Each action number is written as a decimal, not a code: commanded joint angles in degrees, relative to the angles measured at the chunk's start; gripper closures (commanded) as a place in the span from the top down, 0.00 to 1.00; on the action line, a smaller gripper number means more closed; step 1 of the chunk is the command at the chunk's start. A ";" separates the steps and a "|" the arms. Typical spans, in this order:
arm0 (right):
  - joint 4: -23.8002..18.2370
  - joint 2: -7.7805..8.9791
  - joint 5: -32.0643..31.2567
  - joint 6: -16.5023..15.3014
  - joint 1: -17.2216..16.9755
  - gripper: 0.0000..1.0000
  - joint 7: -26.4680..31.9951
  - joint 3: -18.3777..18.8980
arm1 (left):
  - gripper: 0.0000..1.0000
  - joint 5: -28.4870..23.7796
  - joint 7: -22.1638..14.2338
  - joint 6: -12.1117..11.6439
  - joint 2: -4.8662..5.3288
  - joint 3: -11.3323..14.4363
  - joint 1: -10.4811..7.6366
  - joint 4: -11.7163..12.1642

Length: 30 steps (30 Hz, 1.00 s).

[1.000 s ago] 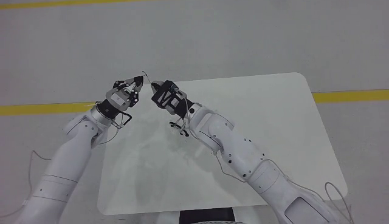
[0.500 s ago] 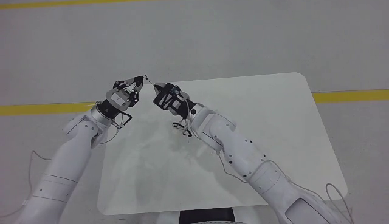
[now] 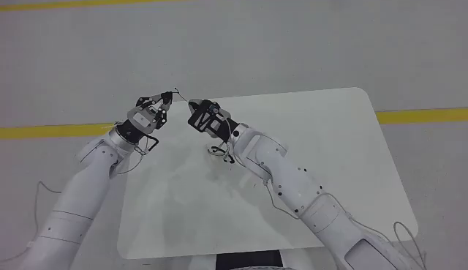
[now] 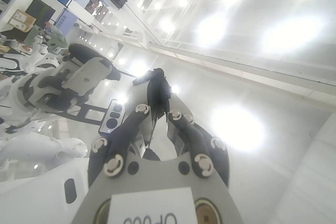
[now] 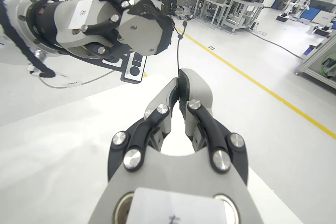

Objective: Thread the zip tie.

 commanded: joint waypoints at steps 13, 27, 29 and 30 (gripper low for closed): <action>-0.70 0.60 -0.38 -0.25 -2.05 0.00 -4.50 2.09 | 0.00 0.00 0.00 0.00 0.00 0.00 0.00 0.00; -1.92 2.34 -2.45 -2.90 -2.05 0.00 -7.06 1.95 | 0.00 0.00 0.00 0.00 0.00 0.00 0.00 0.00; -1.93 3.00 -2.45 -2.81 -1.33 0.00 -7.08 1.14 | 0.00 0.00 0.00 0.00 0.00 0.00 0.00 0.00; -1.97 3.46 -2.45 -2.57 -0.89 0.00 -7.17 0.55 | 0.00 0.00 0.00 0.00 0.00 0.00 0.00 0.00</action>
